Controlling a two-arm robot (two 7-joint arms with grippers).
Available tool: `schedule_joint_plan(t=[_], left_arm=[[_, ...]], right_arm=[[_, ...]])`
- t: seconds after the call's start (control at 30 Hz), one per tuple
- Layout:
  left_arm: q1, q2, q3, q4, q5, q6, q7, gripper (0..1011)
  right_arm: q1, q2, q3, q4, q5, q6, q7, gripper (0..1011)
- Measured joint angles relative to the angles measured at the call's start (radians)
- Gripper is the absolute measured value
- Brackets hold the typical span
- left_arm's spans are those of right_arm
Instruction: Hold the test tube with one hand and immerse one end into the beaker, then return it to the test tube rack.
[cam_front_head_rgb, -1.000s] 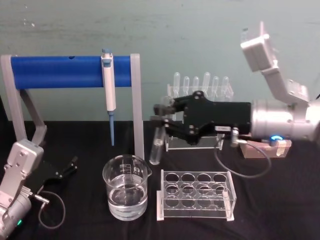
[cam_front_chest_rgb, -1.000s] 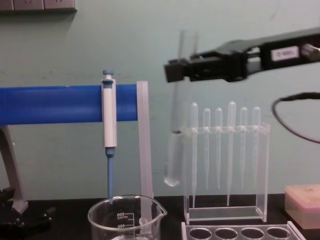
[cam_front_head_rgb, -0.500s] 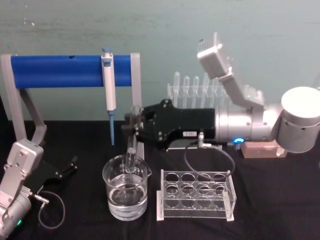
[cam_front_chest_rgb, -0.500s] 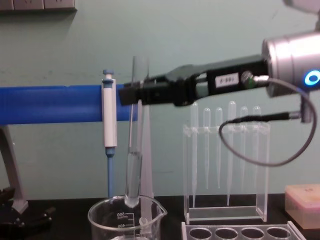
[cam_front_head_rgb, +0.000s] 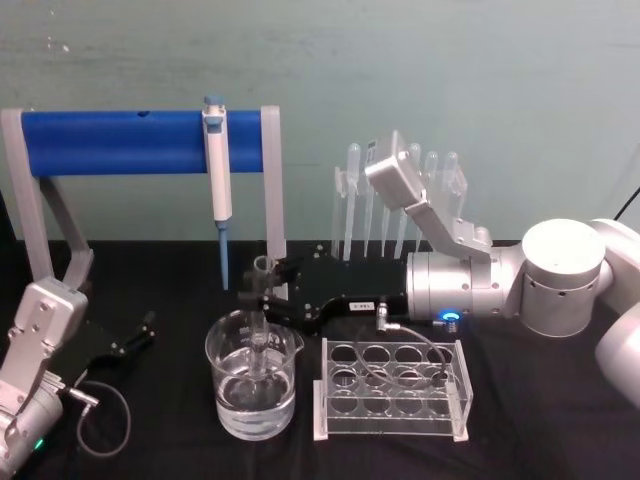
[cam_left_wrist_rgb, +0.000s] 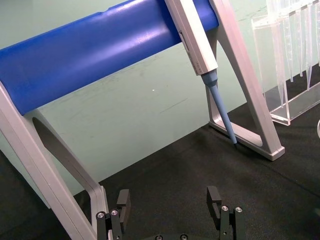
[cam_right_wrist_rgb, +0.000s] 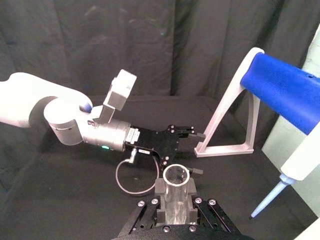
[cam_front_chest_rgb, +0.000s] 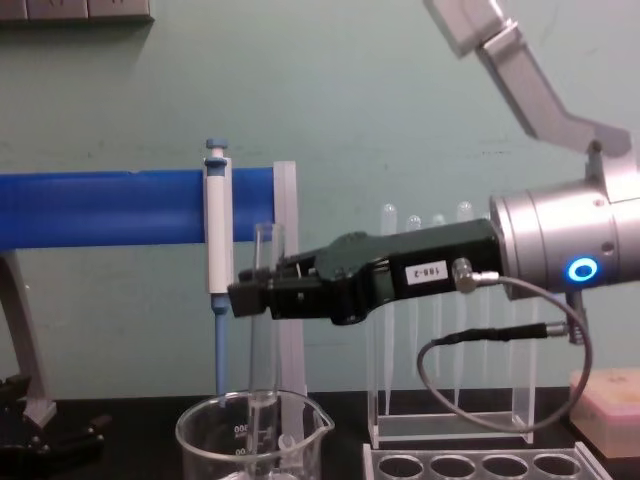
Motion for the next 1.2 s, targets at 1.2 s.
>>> schedule_joint_plan(t=[1.2], left_arm=[[0.000, 0.000, 0.000, 0.000, 0.000, 0.000, 0.000, 1000]], right_arm=[[-0.033, -0.039, 0.001, 0.097, -0.061, -0.074, 0.016, 227]])
